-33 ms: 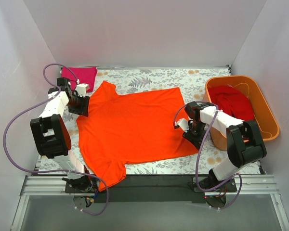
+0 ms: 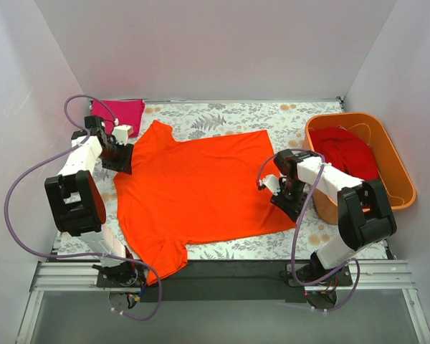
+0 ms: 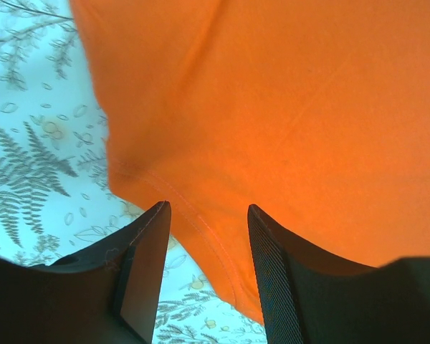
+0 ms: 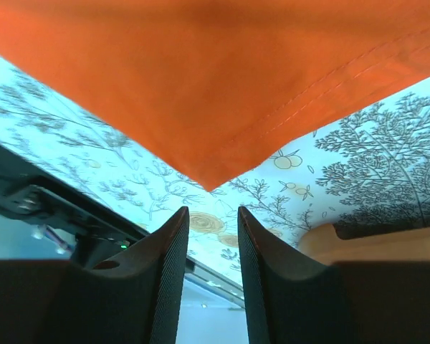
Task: Fold and stack the t-shirts
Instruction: Flatten the tshirt out
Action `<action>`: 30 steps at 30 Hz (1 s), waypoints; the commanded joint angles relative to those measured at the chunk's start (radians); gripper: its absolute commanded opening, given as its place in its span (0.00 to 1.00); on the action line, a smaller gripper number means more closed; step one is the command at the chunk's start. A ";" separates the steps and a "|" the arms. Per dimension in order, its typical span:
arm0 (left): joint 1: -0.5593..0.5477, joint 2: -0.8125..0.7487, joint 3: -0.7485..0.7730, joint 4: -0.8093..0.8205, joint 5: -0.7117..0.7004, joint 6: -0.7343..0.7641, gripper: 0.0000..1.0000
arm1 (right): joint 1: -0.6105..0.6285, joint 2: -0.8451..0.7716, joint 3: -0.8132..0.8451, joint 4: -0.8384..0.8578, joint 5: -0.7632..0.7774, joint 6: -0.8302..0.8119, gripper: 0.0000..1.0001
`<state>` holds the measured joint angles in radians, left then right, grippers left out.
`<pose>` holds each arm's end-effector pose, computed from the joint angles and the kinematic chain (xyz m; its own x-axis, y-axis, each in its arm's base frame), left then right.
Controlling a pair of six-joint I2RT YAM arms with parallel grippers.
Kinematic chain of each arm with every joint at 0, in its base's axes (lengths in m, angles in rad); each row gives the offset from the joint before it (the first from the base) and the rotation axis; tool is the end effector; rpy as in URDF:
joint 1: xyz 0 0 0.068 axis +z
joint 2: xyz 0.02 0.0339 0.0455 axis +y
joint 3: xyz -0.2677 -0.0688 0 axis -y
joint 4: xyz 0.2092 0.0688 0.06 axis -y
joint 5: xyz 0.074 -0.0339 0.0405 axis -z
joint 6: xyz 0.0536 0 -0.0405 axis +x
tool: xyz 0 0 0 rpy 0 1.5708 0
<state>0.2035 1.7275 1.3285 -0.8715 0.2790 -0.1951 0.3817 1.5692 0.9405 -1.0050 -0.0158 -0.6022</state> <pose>0.3115 0.0492 0.2320 -0.8956 -0.3751 -0.2392 -0.2937 0.9024 -0.3154 0.2002 0.0813 0.1794 -0.5528 -0.8322 0.0429 -0.8308 0.5544 0.0486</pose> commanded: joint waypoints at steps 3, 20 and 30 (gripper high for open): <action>0.002 -0.109 -0.034 -0.144 0.109 0.077 0.45 | 0.100 0.023 0.168 -0.035 -0.148 -0.016 0.37; 0.002 0.013 -0.153 -0.009 -0.069 0.029 0.41 | 0.140 0.069 -0.087 0.193 -0.098 -0.039 0.28; 0.004 0.066 -0.140 0.016 -0.103 0.085 0.42 | 0.247 -0.017 -0.172 0.148 -0.153 -0.087 0.28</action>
<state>0.2039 1.7977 1.1580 -0.8757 0.1959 -0.1501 0.6006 1.5265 0.8295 -0.8082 -0.0826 -0.6617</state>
